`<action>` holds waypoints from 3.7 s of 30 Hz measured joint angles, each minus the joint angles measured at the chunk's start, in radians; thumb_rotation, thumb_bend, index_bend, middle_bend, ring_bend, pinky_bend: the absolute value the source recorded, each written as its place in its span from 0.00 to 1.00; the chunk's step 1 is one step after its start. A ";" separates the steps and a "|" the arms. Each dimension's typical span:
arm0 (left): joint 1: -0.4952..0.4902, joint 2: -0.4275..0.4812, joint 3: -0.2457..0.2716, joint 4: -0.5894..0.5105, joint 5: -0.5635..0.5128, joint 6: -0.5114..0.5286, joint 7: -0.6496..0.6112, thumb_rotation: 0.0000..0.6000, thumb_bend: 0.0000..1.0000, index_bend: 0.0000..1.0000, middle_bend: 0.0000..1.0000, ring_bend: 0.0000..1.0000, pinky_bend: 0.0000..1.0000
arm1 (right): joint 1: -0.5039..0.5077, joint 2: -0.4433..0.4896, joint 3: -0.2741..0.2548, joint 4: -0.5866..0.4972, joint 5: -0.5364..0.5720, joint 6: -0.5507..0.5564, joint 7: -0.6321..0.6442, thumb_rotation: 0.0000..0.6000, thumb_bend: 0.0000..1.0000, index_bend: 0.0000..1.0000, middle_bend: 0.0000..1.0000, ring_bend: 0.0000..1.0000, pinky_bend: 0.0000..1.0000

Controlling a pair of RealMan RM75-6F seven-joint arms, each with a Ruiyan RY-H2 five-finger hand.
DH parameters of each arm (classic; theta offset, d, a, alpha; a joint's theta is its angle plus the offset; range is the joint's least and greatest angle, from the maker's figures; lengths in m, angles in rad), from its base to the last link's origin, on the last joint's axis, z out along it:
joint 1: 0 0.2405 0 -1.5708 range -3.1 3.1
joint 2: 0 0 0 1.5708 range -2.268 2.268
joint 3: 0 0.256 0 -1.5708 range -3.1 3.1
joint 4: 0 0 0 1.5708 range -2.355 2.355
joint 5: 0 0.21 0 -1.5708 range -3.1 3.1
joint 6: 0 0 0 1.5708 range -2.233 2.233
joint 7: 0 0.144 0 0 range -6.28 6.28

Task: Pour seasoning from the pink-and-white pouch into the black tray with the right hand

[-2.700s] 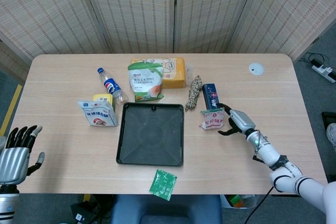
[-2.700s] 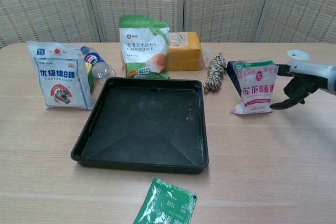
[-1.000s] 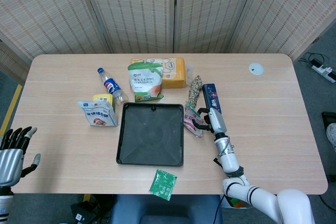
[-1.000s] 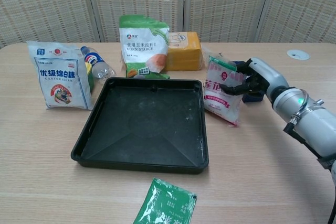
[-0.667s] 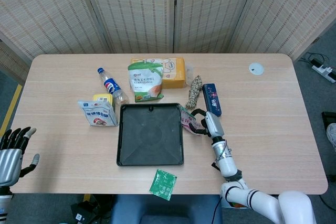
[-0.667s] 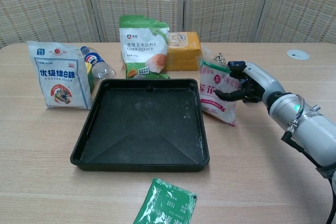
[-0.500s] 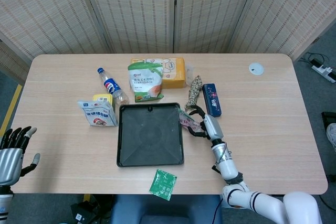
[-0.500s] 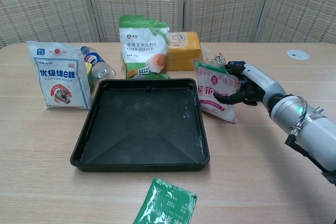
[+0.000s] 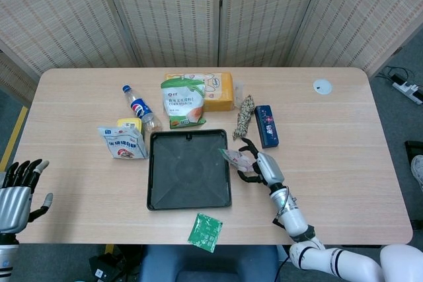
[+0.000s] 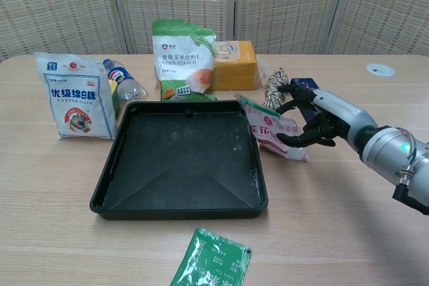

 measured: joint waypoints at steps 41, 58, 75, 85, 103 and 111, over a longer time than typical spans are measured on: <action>0.005 0.033 -0.002 -0.092 0.000 0.014 0.085 1.00 0.44 0.15 0.13 0.10 0.00 | 0.247 0.336 -0.177 0.125 -0.337 -0.368 0.292 1.00 0.27 0.00 0.10 0.87 0.89; 0.003 0.048 -0.006 -0.136 -0.011 0.012 0.136 1.00 0.44 0.15 0.13 0.10 0.00 | 0.341 0.125 -0.287 0.447 -0.469 -0.297 0.573 1.00 0.27 0.08 0.12 0.87 0.89; 0.006 0.046 -0.004 -0.122 -0.016 0.011 0.122 1.00 0.44 0.15 0.13 0.10 0.00 | 0.349 0.022 -0.309 0.588 -0.448 -0.234 0.703 1.00 0.27 0.40 0.30 0.90 0.89; 0.010 0.043 -0.002 -0.104 -0.014 0.014 0.099 1.00 0.44 0.15 0.13 0.10 0.00 | 0.307 -0.037 -0.295 0.648 -0.408 -0.190 0.673 1.00 0.27 0.61 0.44 0.99 0.94; 0.021 0.041 0.001 -0.077 -0.005 0.028 0.059 1.00 0.44 0.15 0.13 0.10 0.00 | 0.235 -0.034 -0.186 0.566 -0.326 -0.008 0.457 1.00 0.27 0.75 0.66 1.00 1.00; 0.021 0.035 0.002 -0.063 0.005 0.032 0.039 1.00 0.44 0.15 0.13 0.10 0.00 | 0.262 0.041 -0.130 0.423 -0.308 0.020 0.107 1.00 0.27 0.75 0.66 1.00 1.00</action>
